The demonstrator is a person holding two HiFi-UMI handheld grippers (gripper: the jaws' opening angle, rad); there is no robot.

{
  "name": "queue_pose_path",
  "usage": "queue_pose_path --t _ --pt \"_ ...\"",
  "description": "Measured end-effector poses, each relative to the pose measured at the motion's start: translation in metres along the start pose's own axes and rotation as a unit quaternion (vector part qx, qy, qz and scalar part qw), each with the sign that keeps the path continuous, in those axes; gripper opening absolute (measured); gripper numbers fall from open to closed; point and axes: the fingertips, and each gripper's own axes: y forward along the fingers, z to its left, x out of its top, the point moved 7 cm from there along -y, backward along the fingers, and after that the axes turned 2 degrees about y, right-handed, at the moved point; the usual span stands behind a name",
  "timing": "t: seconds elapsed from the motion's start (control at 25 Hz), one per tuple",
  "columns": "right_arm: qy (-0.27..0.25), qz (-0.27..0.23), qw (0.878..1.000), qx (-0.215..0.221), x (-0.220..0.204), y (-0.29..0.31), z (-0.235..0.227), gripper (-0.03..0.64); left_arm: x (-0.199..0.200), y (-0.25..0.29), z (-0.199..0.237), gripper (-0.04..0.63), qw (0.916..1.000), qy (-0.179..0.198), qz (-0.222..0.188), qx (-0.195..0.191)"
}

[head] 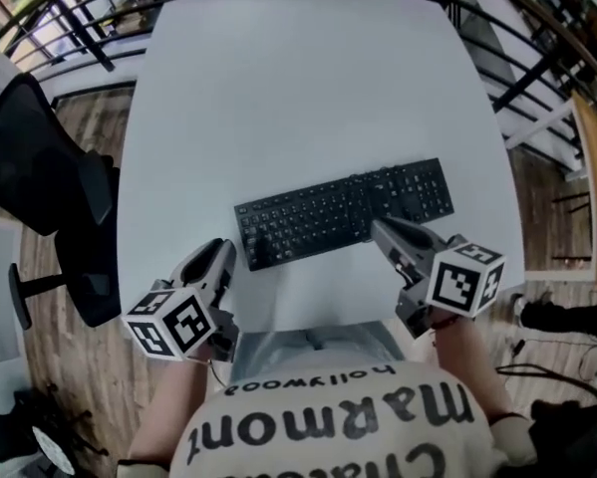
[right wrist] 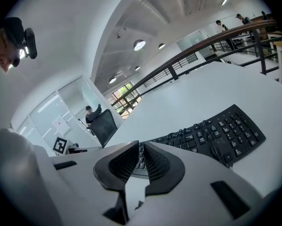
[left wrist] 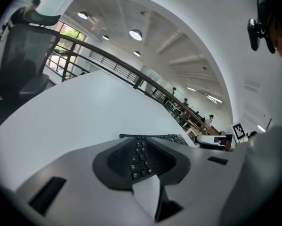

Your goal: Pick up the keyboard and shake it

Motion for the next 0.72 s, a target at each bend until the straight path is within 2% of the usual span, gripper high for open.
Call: queue_pose_path --t 0.08,0.24,0.36,0.44,0.6,0.72 --pt "-0.002 0.012 1.0 0.014 0.01 0.007 -0.007 0.052 -0.009 0.008 0.005 0.141 0.9993 -0.029 0.015 0.019" --pt "-0.011 0.038 0.998 0.043 0.022 0.02 -0.021 0.052 -0.021 0.031 0.006 0.198 0.9965 -0.042 0.049 0.053" --pt "-0.013 0.06 0.996 0.06 0.023 0.029 -0.03 0.052 -0.026 0.048 0.005 0.278 0.9924 -0.044 0.077 0.085" --pt "-0.015 0.07 0.995 0.07 0.023 0.035 -0.032 0.052 -0.031 0.057 0.004 0.324 0.9902 -0.047 0.096 0.089" --pt "-0.02 0.083 0.993 0.08 0.026 0.042 -0.037 0.052 -0.038 0.072 -0.001 0.339 0.9869 -0.08 0.126 0.062" --pt "-0.019 0.085 0.993 0.085 0.03 0.045 -0.04 0.052 -0.037 0.075 0.002 0.345 0.985 -0.094 0.129 0.065"
